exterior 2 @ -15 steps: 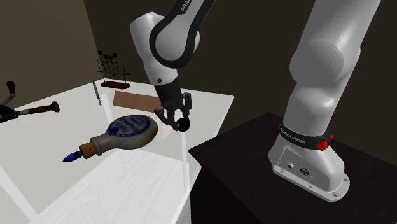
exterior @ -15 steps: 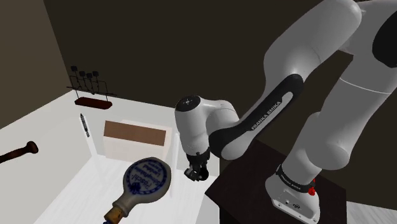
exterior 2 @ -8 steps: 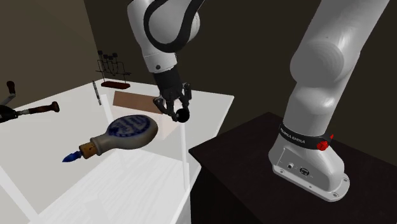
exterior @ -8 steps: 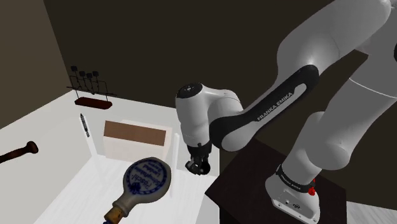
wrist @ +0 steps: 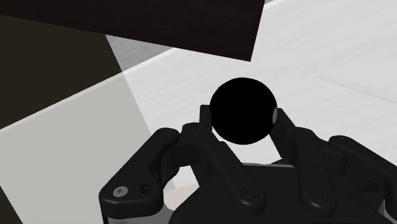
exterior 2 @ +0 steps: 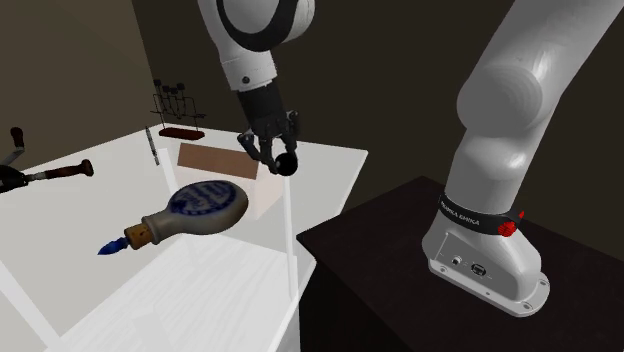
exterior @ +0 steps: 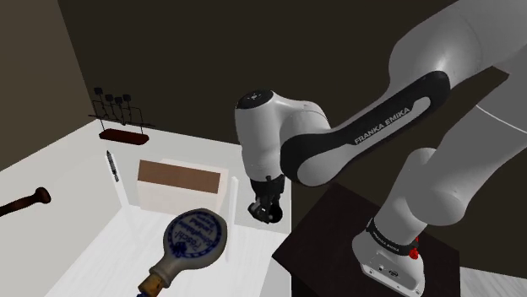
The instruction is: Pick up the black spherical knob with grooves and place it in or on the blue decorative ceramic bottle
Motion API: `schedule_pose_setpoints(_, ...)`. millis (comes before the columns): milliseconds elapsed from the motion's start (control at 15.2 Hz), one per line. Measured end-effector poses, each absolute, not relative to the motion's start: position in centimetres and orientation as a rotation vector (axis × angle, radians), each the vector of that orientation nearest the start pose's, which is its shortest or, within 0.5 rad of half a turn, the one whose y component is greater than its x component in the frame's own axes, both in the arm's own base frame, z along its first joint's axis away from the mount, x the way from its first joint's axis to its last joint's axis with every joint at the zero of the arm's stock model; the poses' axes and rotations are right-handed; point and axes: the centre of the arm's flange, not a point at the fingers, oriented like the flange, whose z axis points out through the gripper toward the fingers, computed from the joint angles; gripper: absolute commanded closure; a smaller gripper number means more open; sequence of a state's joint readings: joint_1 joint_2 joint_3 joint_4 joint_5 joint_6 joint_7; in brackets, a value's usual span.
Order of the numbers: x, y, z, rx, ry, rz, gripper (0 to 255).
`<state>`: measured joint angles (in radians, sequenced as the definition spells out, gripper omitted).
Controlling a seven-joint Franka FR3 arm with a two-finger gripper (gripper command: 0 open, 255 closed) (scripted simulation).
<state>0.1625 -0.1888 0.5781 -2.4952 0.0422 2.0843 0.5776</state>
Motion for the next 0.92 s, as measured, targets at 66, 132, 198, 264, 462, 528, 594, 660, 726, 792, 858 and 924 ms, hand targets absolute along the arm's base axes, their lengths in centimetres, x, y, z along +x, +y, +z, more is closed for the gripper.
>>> schedule_pose_setpoints(66,31.4,28.5,33.1,-3.332,-0.194,0.264,255)
schedule_pose_setpoints(132,31.5,28.4,33.6,-3.332,-0.194,0.264,255)
schedule_pose_setpoints(198,31.5,28.4,34.1,-3.332,-0.194,0.264,255)
schedule_pose_setpoints(264,31.6,28.4,34.7,-3.332,-0.194,0.264,255)
schedule_pose_setpoints(462,31.6,28.4,36.3,-3.332,-0.193,0.264,255)
schedule_pose_setpoints(528,31.6,28.4,36.7,-3.332,-0.194,0.264,255)
schedule_pose_setpoints(594,31.5,28.4,37.4,-3.332,-0.194,0.264,255)
schedule_pose_setpoints(660,31.5,28.3,37.8,-3.332,-0.194,0.264,255)
schedule_pose_setpoints(726,31.5,28.4,38.3,-3.332,-0.194,0.264,255)
schedule_pose_setpoints(792,32.0,28.8,38.5,-3.332,-0.194,0.264,255)
schedule_pose_setpoints(858,32.8,29.6,38.6,-3.332,-0.195,0.264,255)
schedule_pose_setpoints(924,33.6,30.4,38.6,-3.332,-0.195,0.265,255)
